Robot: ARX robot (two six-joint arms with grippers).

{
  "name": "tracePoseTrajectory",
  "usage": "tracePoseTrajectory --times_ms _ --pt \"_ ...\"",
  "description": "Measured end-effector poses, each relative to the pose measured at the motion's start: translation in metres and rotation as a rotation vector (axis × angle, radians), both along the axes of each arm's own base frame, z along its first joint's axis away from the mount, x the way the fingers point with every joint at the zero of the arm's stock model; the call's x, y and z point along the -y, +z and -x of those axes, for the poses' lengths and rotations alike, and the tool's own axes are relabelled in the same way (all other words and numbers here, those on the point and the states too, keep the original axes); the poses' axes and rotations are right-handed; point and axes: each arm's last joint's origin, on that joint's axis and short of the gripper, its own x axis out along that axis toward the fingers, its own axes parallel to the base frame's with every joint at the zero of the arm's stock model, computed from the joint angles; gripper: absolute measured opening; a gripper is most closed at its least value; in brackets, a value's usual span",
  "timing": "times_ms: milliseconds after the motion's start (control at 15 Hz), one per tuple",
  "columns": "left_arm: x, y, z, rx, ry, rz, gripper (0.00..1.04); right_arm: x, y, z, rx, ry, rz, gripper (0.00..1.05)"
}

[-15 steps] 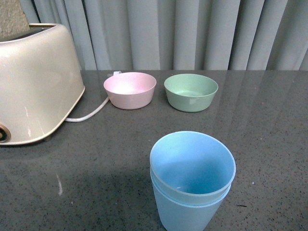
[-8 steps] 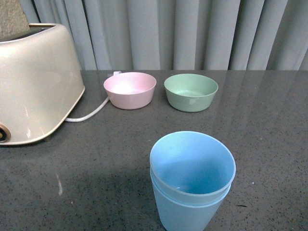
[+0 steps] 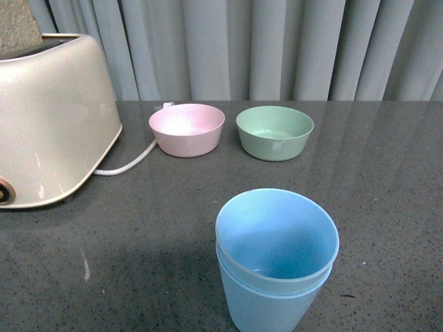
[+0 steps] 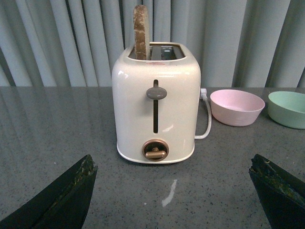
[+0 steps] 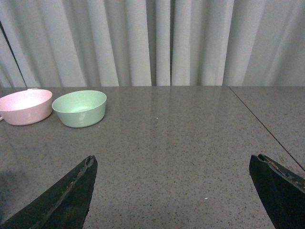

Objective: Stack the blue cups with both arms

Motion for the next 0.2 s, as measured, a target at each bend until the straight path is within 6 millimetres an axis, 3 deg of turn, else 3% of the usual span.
tracePoseTrajectory --times_ms 200 --pt "0.0 0.0 0.0 0.0 0.0 0.0 0.98 0.0 0.0 0.0 0.0 0.0 0.0 0.98"
